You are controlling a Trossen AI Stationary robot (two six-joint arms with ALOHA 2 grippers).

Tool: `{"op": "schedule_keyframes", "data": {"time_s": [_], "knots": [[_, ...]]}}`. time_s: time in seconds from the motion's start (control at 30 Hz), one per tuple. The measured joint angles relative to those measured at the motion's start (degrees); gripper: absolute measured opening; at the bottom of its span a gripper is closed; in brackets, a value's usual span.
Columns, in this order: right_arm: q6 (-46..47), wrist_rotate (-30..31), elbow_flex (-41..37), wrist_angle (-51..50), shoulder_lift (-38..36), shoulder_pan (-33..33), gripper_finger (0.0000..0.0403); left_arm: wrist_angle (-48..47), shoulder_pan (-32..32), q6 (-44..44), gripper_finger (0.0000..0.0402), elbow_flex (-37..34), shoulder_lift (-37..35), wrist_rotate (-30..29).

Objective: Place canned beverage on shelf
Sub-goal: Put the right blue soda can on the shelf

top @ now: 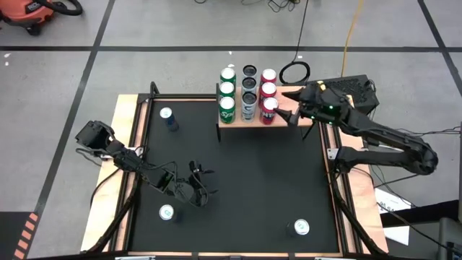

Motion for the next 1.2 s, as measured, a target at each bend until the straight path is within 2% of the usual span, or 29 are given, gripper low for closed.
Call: {"op": "schedule_keyframes", "data": {"time_s": [0.23,0.4,0.7,0.9,1.2], "knots": [[1.7,0.1,0.0,-5.1,-4.8,4.4,0.0365,2.0,0.2,0.1,0.0371,0.0,0.0,-1.5],[2.5,0.4,0.0,-10.0,-4.7,12.8,0.035,3.6,1.2,1.7,0.0371,0.0,0.0,-1.5],[8.0,11.0,-4.4,-10.2,-2.0,31.3,0.0317,3.9,4.4,1.6,0.0371,0.0,0.0,0.1],[15.2,15.5,-5.2,-10.4,1.5,40.8,0.0315,3.9,4.6,1.6,0.0371,0.0,0.0,0.4],[30.0,19.6,-4.4,-9.0,12.4,52.5,0.0315,3.9,5.0,1.9,0.0371,0.0,0.0,0.5]]}}
